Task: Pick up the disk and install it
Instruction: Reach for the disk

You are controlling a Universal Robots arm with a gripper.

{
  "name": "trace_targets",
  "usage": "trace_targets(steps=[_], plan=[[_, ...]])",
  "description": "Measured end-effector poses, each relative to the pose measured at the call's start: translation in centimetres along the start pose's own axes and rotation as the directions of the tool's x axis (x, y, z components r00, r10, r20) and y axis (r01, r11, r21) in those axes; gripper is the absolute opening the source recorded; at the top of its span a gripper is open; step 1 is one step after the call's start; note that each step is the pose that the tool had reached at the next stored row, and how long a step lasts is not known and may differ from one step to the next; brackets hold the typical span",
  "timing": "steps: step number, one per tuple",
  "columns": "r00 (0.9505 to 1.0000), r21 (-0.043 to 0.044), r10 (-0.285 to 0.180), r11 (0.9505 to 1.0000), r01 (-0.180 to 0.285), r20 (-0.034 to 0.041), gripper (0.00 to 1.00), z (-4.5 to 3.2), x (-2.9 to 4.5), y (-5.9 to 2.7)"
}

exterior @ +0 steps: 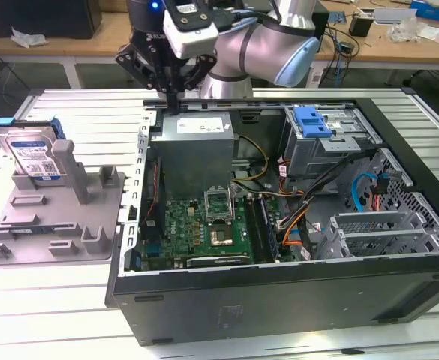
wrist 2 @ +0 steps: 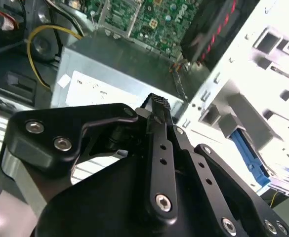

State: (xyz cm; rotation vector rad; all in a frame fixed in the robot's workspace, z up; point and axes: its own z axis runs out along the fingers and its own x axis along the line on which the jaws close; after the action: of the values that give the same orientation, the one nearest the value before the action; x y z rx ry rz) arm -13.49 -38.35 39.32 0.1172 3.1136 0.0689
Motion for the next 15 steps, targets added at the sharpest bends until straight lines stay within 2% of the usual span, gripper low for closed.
trace_targets(steps=[2, 3, 7, 15], plan=[[1.0000, 0.0000, 0.000, 1.0000, 0.000, 0.0000, 0.11, -0.01, 1.10, 0.23], [1.0000, 0.0000, 0.000, 1.0000, 0.000, 0.0000, 0.11, -0.01, 2.15, 0.41], [1.0000, -0.0001, 0.000, 1.0000, 0.000, 0.0001, 0.11, -0.01, 4.60, 1.01], [1.0000, 0.0000, 0.000, 1.0000, 0.000, 0.0000, 0.11, 0.07, 10.08, 3.35]])
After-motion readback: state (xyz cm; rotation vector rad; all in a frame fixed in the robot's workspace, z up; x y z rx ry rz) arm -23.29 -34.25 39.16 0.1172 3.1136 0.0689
